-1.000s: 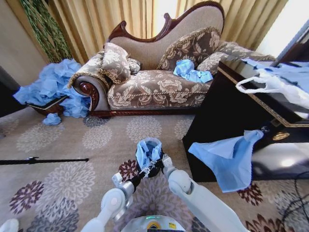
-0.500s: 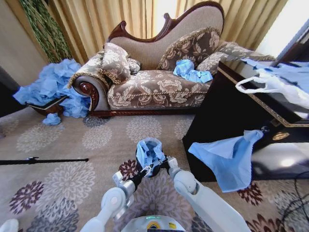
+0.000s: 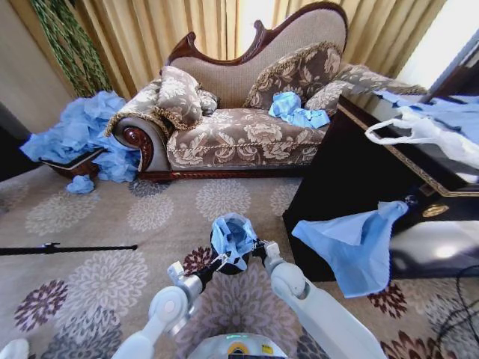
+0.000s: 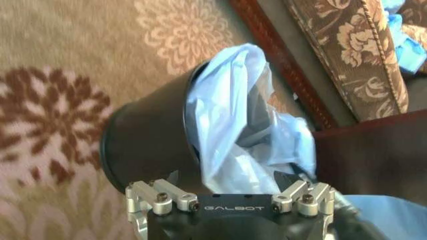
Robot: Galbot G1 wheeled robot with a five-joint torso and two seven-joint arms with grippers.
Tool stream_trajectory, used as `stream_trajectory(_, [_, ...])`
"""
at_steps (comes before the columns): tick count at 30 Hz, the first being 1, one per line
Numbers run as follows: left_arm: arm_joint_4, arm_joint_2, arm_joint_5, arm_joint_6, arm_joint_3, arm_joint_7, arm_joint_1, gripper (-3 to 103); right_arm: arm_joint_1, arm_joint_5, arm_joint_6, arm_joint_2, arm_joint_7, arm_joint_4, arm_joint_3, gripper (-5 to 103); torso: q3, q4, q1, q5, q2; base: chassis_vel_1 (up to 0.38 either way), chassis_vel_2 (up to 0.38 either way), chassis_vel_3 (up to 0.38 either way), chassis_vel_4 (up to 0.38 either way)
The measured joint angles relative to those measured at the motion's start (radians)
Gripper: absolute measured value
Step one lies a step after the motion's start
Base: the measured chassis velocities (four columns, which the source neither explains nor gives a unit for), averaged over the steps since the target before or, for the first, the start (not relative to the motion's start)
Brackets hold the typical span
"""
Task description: Place a garbage bag over the trash bin.
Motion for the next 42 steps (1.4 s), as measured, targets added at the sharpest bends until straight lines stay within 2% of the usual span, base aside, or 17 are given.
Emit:
stream_trajectory(4, [-0.022,0.036,0.027,-0.005,0.003,-0.002,-0.003,99,-0.011,0.022,0.001,0.011,0.003,0.005,0.038,0,0.000,-0.0002,0.000,0.0001,0.000,0.000,0.000,0.000,0.000])
stream_trajectory(5, [-0.051,0.078,0.044,-0.003,0.002,-0.006,-0.005,96,-0.024,0.039,0.000,0.014,0.004,0.015,0.060,0,0.000,-0.0002,0.000,0.0000,0.000,0.000,0.000,0.000,0.000])
stream_trajectory(7, [-0.085,0.132,0.068,-0.003,-0.011,-0.006,-0.006,100,-0.040,0.055,-0.004,0.016,0.004,0.021,0.077,0,0.000,-0.0002,0.000,0.0002,0.000,0.000,0.000,0.000,0.000])
stream_trajectory(10, [-0.107,0.172,0.088,-0.004,-0.024,-0.005,-0.011,100,-0.052,0.064,-0.005,0.018,0.003,0.026,0.085,0,0.000,-0.0001,0.000,0.0003,0.000,0.000,0.000,0.000,0.000])
stream_trajectory(13, [-0.147,0.260,0.171,-0.008,-0.041,0.017,-0.048,103,-0.071,0.072,-0.006,0.028,-0.001,0.030,0.093,0,0.000,0.0000,0.000,0.0001,0.000,0.000,0.000,0.000,0.000])
stream_trajectory(15, [-0.149,0.281,0.197,-0.009,-0.039,0.024,-0.061,103,-0.074,0.072,-0.006,0.031,-0.001,0.029,0.095,0,0.000,-0.0001,0.000,0.0002,0.000,0.000,0.000,0.000,0.000])
stream_trajectory(18, [-0.125,0.384,0.363,-0.011,0.003,0.055,-0.123,98,-0.086,0.085,-0.005,0.045,-0.004,0.006,0.107,0,0.000,-0.0006,0.000,0.0000,0.000,0.000,0.000,0.000,0.000])
stream_trajectory(20, [-0.114,0.399,0.401,-0.014,0.011,0.063,-0.131,97,-0.086,0.093,-0.005,0.047,-0.006,0.000,0.107,0,0.000,-0.0005,0.000,0.0001,0.000,0.000,0.000,0.000,0.000])
stream_trajectory(22, [-0.046,0.451,0.566,-0.027,0.062,0.106,-0.191,96,-0.083,0.113,-0.005,0.056,-0.013,-0.024,0.107,0,0.000,0.0001,0.000,-0.0004,0.000,0.000,0.000,0.000,0.000])
stream_trajectory(24, [-0.028,0.464,0.607,-0.030,0.083,0.120,-0.216,96,-0.079,0.116,-0.005,0.060,-0.015,-0.032,0.107,0,0.000,-0.0001,0.000,-0.0004,0.000,0.000,0.000,0.000,0.000])
stream_trajectory(25, [0.003,0.481,0.666,-0.032,0.135,0.139,-0.269,94,-0.070,0.121,-0.005,0.066,-0.018,-0.046,0.102,0,0.000,0.0002,0.000,0.0002,0.000,0.000,0.000,0.000,0.000])
stream_trajectory(28, [0.032,0.491,0.714,-0.034,0.203,0.157,-0.344,94,-0.065,0.123,-0.004,0.071,-0.021,-0.054,0.099,0,0.000,0.0002,0.000,0.0004,0.000,0.000,0.000,0.000,0.000])
stream_trajectory(31, [0.087,0.469,0.748,-0.014,0.386,0.171,-0.539,90,-0.062,0.125,-0.003,0.083,-0.021,-0.063,0.099,0,0.000,-0.0002,0.000,0.0004,0.000,0.000,0.000,0.000,0.000])
stream_trajectory(33, [0.094,0.461,0.752,-0.009,0.416,0.171,-0.565,90,-0.062,0.125,-0.003,0.086,-0.021,-0.064,0.100,0,0.000,-0.0001,0.000,0.0004,0.000,0.000,0.000,0.000,0.000])
stream_trajectory(35, [0.127,0.423,0.785,0.018,0.561,0.172,-0.669,93,-0.061,0.125,-0.002,0.092,-0.021,-0.069,0.105,0,0.000,-0.0002,0.000,0.0002,0.000,0.000,0.000,0.000,0.000])
stream_trajectory(40, [0.179,0.374,0.862,0.067,0.691,0.165,-0.762,96,-0.062,0.123,0.000,0.092,-0.021,-0.074,0.114,0,0.000,-0.0003,0.000,0.0004,0.000,0.000,0.000,0.000,0.000])
stream_trajectory(42, [0.205,0.342,0.892,0.118,0.748,0.143,-0.809,93,-0.063,0.121,0.002,0.089,-0.023,-0.075,0.119,0,0.000,0.0000,0.000,0.0002,0.000,0.000,0.000,0.000,0.000])
